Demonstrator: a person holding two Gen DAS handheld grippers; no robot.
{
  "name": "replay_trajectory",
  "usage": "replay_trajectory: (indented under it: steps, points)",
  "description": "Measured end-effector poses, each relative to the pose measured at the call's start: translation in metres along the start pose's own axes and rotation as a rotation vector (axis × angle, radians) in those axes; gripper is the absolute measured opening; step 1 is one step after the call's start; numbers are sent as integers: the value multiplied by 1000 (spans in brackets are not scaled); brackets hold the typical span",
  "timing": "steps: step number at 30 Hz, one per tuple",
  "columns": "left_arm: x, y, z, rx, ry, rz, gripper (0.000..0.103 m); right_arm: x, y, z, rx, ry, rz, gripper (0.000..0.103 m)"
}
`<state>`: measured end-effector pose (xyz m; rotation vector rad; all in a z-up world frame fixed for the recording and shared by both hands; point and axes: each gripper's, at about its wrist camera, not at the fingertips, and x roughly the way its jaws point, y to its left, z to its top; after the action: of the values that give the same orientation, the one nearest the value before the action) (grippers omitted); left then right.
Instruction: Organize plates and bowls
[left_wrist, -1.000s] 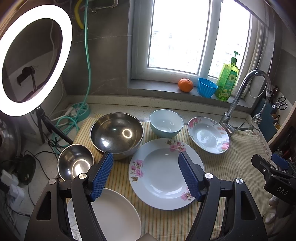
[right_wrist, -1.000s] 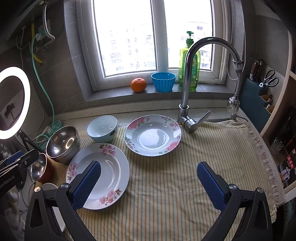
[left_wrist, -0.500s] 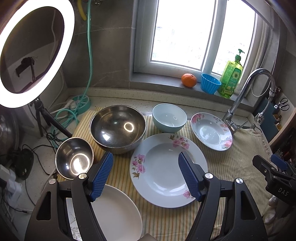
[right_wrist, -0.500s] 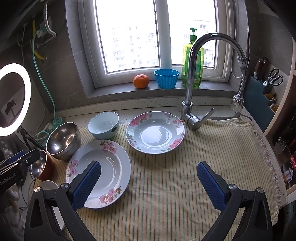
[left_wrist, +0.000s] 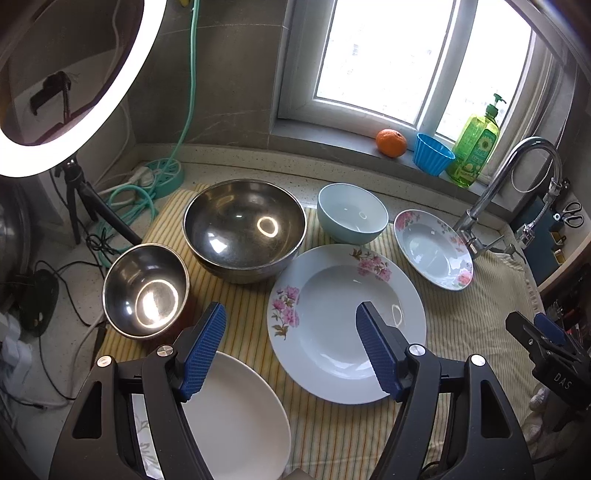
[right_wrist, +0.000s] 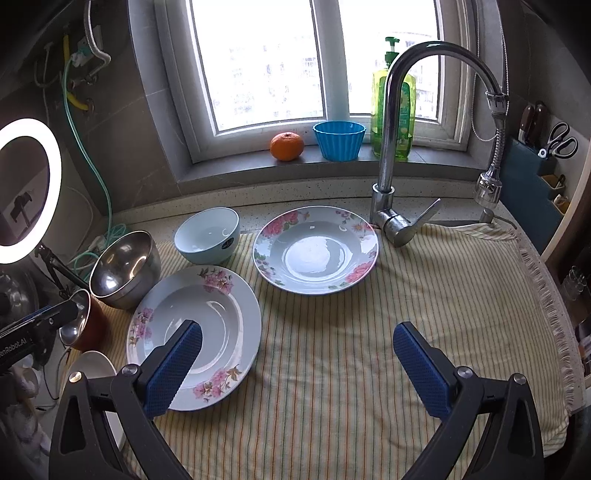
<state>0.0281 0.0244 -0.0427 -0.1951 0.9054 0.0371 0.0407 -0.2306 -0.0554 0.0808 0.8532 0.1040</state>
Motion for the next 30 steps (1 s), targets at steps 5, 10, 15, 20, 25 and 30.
replay_trajectory:
  steps: [5,10,15,20,25,30]
  points:
    - [9,7,-2,-23,36,-10,71,12,-2,-4,11,36,29,88]
    - [15,13,-3,-37,59,-12,70,22,-5,-6,35,75,57,82]
    - [23,18,-4,-54,88,-25,62,31,-6,-8,46,107,86,74]
    - [34,24,-6,-83,132,-53,56,41,-2,-8,46,138,127,61]
    - [45,28,-5,-109,167,-68,47,52,0,-10,58,172,175,50]
    - [60,31,-5,-140,207,-92,40,67,0,-12,80,212,223,45]
